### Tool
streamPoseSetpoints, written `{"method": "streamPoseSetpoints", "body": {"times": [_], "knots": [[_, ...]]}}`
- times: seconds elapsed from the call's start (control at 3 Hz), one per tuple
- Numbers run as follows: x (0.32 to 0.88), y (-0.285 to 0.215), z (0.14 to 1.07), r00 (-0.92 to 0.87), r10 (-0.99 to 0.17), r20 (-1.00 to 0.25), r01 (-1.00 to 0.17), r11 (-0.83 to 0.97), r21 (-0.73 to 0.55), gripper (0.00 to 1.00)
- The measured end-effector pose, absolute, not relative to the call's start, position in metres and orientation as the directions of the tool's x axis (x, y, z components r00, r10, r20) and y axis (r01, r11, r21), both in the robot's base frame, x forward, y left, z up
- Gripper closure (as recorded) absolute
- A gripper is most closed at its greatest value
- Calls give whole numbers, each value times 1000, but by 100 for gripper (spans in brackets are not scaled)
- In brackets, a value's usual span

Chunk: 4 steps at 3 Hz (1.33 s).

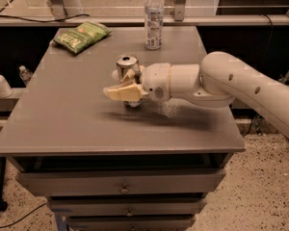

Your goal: Move redbull can near green jalapeno chip bag

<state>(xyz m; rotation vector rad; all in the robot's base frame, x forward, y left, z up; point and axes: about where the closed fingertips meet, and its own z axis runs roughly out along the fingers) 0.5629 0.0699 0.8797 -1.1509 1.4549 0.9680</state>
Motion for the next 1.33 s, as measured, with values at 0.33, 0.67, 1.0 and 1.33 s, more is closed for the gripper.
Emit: {"method": "streamPoseSetpoints", "body": {"times": [0.33,0.67,1.0,1.33], "knots": [[617,87,913,-28,-165,-986,-966,258,-16,100],[617,87,913,-28,-165,-986,-966,258,-15,100],[640,99,908,-19,-157,-987,-968,251,-21,100],[677,112,903,5,-156,-988,-967,252,-44,100]]}}
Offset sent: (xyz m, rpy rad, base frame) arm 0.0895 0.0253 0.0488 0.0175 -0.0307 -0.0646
